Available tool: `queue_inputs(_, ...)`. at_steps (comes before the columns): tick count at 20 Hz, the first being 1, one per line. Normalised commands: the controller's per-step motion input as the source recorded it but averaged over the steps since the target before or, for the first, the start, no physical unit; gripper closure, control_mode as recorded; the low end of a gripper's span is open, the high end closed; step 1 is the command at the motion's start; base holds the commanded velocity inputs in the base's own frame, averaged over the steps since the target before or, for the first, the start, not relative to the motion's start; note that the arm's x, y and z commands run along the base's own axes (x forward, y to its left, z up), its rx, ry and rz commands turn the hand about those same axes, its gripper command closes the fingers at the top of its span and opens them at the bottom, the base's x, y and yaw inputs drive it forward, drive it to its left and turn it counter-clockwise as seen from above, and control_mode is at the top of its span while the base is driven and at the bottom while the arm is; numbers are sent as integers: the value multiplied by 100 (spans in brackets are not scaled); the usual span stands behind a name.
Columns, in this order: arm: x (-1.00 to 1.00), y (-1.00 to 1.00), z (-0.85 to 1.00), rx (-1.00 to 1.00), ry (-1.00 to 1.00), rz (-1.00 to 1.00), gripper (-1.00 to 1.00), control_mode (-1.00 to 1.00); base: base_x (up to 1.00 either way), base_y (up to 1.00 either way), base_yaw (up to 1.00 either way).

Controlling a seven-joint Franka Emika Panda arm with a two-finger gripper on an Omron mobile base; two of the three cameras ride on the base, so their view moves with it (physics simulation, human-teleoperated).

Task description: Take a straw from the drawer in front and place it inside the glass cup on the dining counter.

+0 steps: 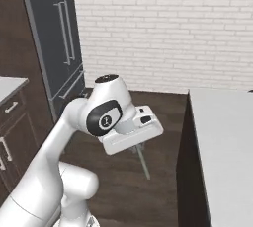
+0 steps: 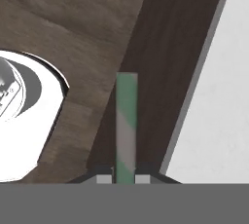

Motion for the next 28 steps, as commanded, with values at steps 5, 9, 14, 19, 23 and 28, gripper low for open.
queue_inputs(5,0,0,0,0,0,0,100,100,100,51,-38)
queue_inputs(9,0,0,0,0,0,0,100,100,100,31,-39)
queue_inputs(14,0,0,0,0,0,0,100,100,100,28,-40)
queue_inputs(19,0,0,0,0,0,0,100,100,100,33,-39)
queue_inputs(23,0,0,0,0,0,0,100,100,100,40,-39)
queue_inputs(28,0,0,0,0,0,0,100,100,100,40,-47)
